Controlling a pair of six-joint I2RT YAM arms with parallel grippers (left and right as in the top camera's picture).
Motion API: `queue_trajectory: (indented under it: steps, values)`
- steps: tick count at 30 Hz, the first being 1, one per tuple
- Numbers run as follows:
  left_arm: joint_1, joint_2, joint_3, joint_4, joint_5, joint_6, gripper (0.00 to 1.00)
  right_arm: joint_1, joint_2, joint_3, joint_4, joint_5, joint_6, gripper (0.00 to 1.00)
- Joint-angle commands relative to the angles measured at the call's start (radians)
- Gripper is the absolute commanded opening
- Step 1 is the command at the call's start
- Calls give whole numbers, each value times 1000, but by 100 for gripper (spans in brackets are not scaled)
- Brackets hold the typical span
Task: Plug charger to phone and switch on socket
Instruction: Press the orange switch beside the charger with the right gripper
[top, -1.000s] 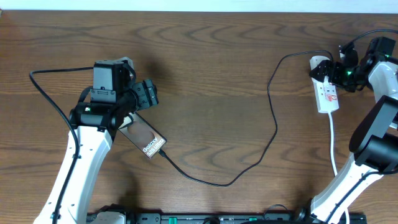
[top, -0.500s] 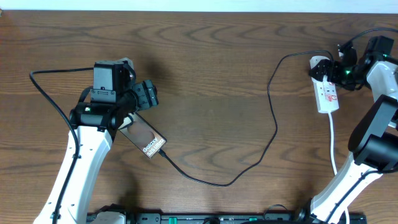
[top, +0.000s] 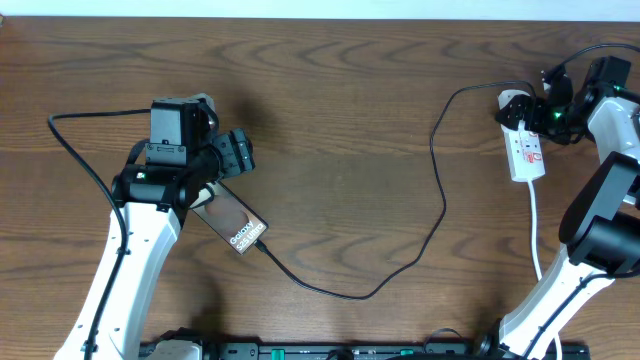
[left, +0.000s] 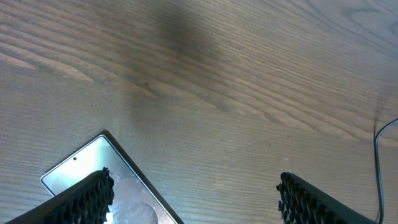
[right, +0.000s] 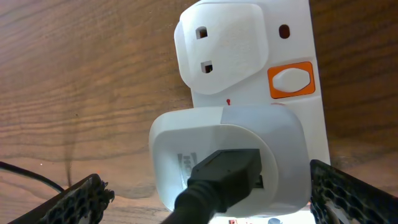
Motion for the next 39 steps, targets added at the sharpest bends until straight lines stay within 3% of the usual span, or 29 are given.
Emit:
queue_trajectory:
  steps: [1,39]
  values:
    - [-1,0,23,-7,-13,-6,84,28,32,-9,-19,-49,36,99]
    - [-1,0,23,-19,-13,-6,84,29,32,-146,48,-143,70,99]
